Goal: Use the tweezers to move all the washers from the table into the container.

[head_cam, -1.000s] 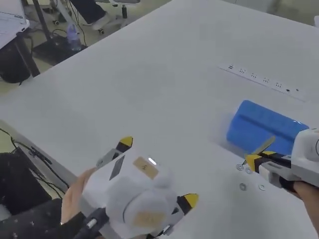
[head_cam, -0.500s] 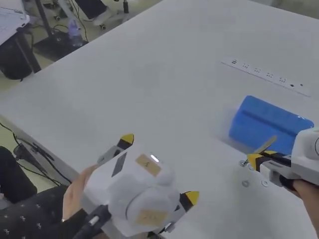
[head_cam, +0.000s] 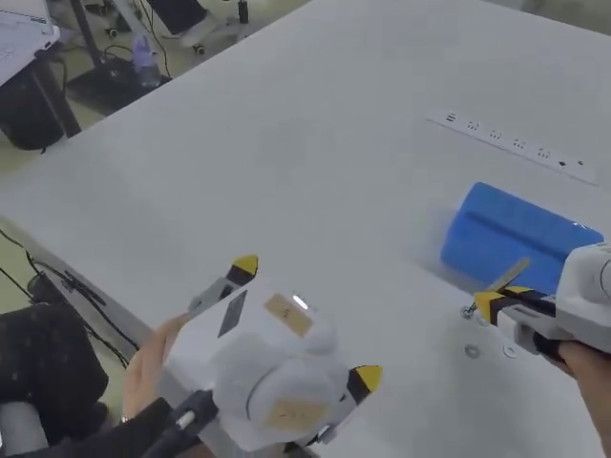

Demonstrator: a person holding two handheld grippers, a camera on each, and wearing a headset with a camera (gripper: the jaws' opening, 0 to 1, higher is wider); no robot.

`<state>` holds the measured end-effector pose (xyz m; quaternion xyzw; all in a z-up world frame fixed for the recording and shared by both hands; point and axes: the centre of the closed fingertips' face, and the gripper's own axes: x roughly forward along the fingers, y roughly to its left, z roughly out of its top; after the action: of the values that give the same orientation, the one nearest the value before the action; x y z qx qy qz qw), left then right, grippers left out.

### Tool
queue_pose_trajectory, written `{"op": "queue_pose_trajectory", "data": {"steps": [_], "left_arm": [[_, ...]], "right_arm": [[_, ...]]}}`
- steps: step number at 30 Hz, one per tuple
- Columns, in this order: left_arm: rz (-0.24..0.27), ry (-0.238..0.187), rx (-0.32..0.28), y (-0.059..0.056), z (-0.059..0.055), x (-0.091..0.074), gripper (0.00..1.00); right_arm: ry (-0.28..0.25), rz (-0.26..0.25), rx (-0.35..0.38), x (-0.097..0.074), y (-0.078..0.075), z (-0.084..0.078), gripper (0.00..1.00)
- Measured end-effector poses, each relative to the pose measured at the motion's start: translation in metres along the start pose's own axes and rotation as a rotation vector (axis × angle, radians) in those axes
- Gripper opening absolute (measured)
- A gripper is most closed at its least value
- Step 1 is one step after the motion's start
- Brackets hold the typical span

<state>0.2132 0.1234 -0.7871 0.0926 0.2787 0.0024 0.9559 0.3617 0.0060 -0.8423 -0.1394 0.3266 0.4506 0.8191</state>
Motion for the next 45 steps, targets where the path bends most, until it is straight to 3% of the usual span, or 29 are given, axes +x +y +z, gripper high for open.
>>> {"op": "queue_pose_trajectory", "data": {"steps": [4, 8, 16, 27, 36, 45], "left_arm": [[-0.003, -0.015, -0.011, 0.000, 0.002, -0.001, 0.96], [-0.004, -0.010, -0.003, 0.000, 0.001, -0.001, 0.96], [-0.010, -0.018, -0.008, -0.001, 0.003, -0.001, 0.95], [-0.007, -0.019, -0.006, 0.000, 0.003, -0.002, 0.95], [-0.014, -0.021, -0.002, -0.001, 0.003, -0.002, 0.94], [-0.023, -0.014, 0.001, -0.003, 0.001, -0.001, 0.94]], "right_arm": [[-0.002, 0.002, 0.012, -0.001, 0.000, -0.001, 0.05], [0.011, -0.005, -0.045, -0.002, 0.002, -0.005, 0.04], [0.051, -0.001, -0.071, -0.002, 0.004, -0.005, 0.03], [0.021, 0.009, -0.047, -0.018, 0.009, 0.012, 0.03], [-0.006, -0.006, -0.022, -0.036, 0.002, 0.024, 0.03], [-0.029, -0.011, -0.008, -0.043, -0.007, 0.042, 0.03]]}}
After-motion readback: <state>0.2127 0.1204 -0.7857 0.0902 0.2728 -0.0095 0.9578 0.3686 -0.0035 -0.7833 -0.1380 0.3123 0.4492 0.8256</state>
